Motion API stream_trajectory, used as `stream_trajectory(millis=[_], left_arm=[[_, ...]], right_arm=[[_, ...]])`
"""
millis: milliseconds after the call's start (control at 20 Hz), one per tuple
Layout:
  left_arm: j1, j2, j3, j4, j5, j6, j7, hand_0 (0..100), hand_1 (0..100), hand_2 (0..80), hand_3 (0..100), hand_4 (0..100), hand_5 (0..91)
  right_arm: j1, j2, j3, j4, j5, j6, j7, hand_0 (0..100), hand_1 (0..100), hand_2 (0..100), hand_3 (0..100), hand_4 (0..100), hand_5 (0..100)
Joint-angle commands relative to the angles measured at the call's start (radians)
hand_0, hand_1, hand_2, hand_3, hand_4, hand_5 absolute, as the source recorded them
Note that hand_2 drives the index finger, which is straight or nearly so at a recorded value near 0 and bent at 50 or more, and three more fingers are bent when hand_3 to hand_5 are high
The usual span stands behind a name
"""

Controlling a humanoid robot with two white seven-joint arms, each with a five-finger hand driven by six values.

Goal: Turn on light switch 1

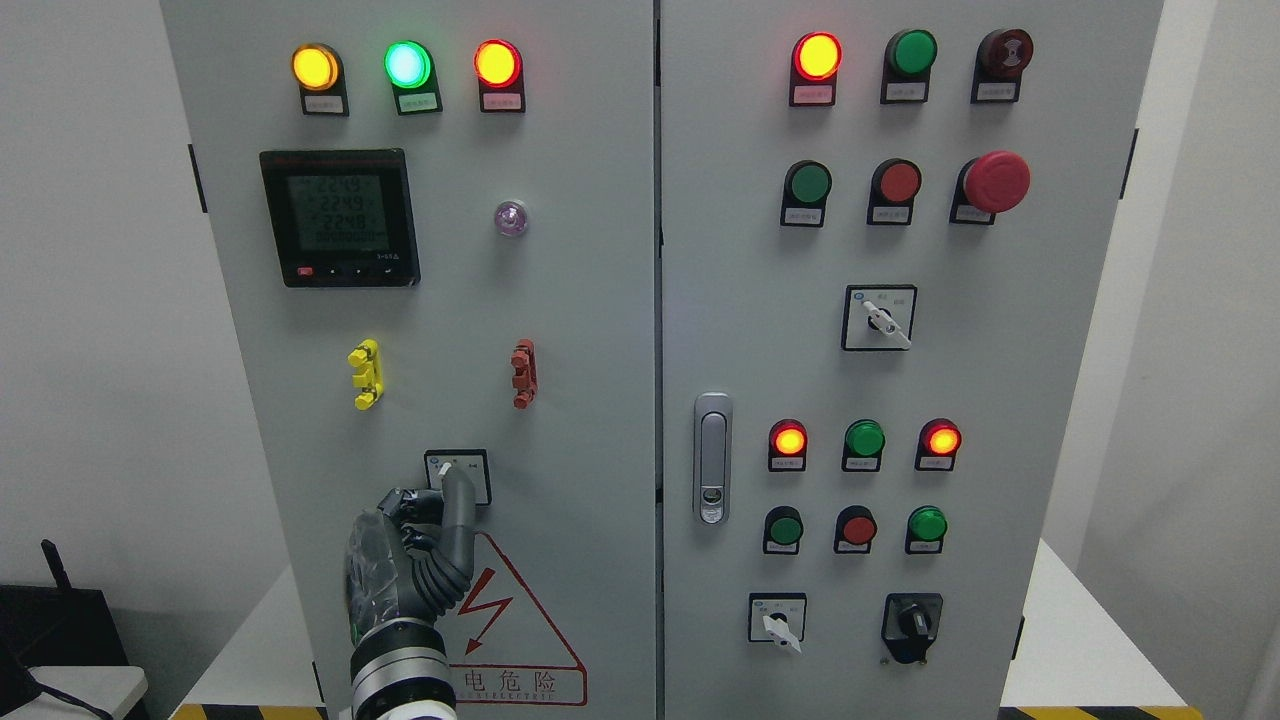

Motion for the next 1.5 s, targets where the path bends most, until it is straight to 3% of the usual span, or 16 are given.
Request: stream_trajectory(millis=[0,852,1053,1453], left_arm=[[-0.001,0.000,0.000,0.001,0.000,0.000,-0.001,55,27,44.8,67,81,80.1],[-0.007,0.000,0.000,-0.001,0.005,0.000,-0.002,64,22,47.3,69,82,80.3],[-0.007,0.000,0.000,0.001,0.006,0.000,-0.004,66,17,48.0,70,82,80.4],[-0.007,0.000,0.000,-0.002,0.006,-0.002,-0.002,54,12,48.2,70,83,80.6]], right_arm=[[0.000,0.000,0.000,0.000,-0.018,0.001,0.001,12,39,0,0,0,0],[0.000,0.000,0.000,0.000,-0.017,0.001,0.001,12,39,0,0,0,0],[0.000,0.000,0.000,0.000,-0.018,0.001,0.001,12,39,0,0,0,0],[0.000,0.000,0.000,0.000,-0.018,0.001,0.001,12,39,0,0,0,0]])
